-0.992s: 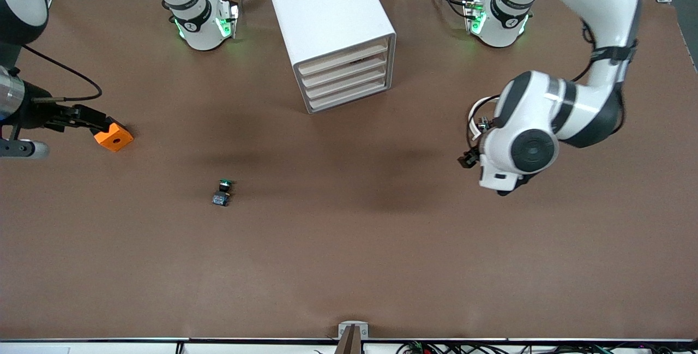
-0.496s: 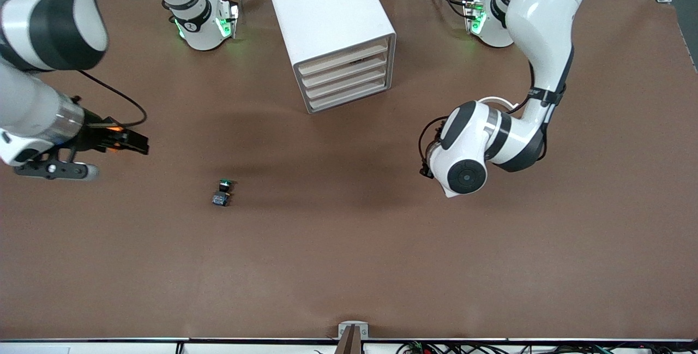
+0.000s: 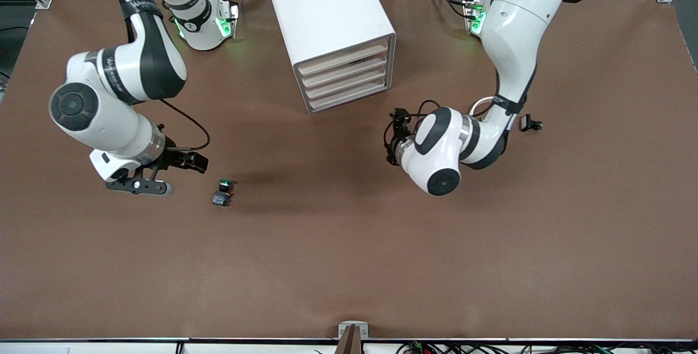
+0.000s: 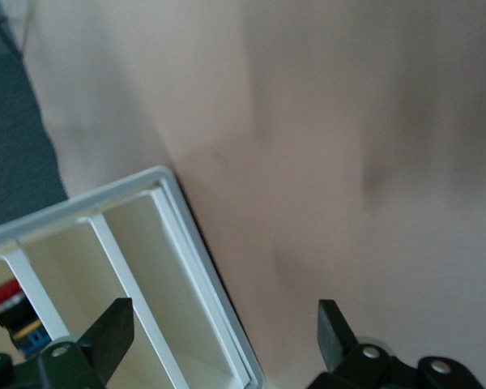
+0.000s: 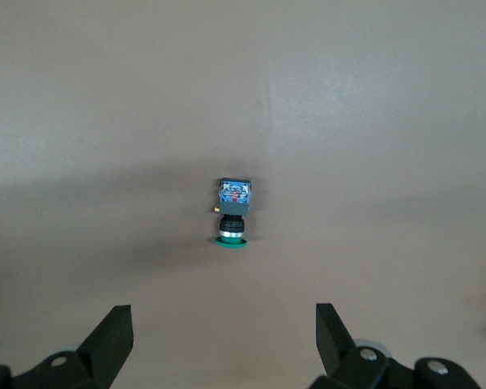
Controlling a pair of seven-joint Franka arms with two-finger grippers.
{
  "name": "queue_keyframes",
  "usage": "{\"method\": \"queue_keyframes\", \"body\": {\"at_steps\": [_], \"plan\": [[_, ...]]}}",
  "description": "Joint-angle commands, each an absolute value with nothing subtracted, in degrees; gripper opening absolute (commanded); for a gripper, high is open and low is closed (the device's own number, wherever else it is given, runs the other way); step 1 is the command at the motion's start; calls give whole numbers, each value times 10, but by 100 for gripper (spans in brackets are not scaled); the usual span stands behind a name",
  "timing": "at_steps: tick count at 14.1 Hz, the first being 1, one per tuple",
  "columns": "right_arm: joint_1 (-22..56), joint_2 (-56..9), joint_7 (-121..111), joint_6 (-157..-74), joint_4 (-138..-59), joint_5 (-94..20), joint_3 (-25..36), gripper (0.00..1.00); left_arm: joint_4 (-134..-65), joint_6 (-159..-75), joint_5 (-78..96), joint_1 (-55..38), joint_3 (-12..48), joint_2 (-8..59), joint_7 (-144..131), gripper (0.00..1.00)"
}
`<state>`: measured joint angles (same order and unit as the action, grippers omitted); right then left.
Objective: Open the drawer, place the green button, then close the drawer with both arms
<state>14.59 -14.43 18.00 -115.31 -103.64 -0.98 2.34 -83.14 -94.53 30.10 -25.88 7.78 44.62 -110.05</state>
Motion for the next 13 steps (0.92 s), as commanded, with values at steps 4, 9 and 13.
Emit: {"method": "queue_keyframes", "body": {"at_steps": [4, 9, 13], "plan": [[164, -177, 237, -1289, -1109, -11, 26, 100, -824, -945, 383, -296, 75, 497, -1166, 100], [154, -222, 236, -1387, -1147, -11, 26, 100, -824, -933, 443, -318, 75, 512, -1247, 81], [150, -271, 237, -1434, -1130, -11, 28, 100, -824, -892, 462, -319, 76, 528, -1280, 74]]}}
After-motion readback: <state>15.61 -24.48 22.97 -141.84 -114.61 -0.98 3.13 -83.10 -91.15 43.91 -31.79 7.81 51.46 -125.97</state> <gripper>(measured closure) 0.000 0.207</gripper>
